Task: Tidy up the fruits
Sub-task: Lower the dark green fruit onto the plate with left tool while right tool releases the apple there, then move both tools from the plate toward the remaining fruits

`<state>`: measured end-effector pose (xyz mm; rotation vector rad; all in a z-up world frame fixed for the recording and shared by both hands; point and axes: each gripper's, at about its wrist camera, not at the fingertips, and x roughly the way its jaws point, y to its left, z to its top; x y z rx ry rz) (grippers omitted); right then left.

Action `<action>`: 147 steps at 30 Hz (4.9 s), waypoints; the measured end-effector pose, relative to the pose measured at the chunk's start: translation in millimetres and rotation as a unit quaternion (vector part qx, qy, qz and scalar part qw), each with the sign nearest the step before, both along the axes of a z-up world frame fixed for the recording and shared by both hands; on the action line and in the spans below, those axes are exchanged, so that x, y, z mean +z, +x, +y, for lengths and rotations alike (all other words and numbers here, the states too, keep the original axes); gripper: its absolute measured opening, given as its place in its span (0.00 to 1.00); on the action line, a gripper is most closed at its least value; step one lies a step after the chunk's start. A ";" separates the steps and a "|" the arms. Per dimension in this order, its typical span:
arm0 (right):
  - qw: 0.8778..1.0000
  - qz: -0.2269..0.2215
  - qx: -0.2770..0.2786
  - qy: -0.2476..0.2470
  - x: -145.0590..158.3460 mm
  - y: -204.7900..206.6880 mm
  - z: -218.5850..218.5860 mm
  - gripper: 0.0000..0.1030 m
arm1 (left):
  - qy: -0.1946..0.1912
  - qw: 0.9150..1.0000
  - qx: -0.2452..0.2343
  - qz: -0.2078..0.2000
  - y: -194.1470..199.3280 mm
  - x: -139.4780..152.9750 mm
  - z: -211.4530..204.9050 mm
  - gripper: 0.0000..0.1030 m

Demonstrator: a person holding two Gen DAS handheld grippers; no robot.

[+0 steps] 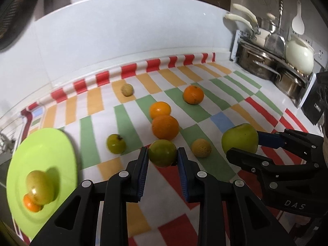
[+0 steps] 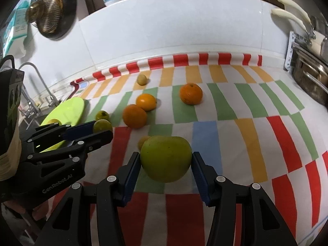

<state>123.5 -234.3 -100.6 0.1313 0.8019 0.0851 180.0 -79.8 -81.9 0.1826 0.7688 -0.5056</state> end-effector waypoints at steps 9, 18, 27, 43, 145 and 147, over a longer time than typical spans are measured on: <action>0.999 -0.036 0.034 -0.010 27.6 -10.5 26.9 0.50 | -0.018 0.998 0.055 -0.023 -21.3 26.6 35.9 0.28; 0.994 -0.075 0.081 -0.018 52.8 -9.9 66.7 0.50 | -0.019 0.993 0.107 -0.047 -38.2 45.7 81.1 0.28; 0.986 -0.095 0.139 -0.013 66.5 6.1 119.8 0.50 | -0.012 0.985 0.158 -0.068 -39.6 58.3 136.5 0.28; 0.974 -0.086 0.209 -0.019 59.6 70.9 208.7 0.50 | 0.007 0.977 0.203 -0.058 2.1 46.2 216.2 0.28; 0.995 -0.017 0.102 -0.006 -5.4 86.5 40.5 0.58 | 0.023 0.996 0.080 -0.024 45.1 -12.7 39.4 0.59; 0.995 -0.008 0.102 -0.005 -9.7 90.5 39.8 0.57 | 0.025 0.997 0.077 -0.011 52.0 -17.7 37.2 0.57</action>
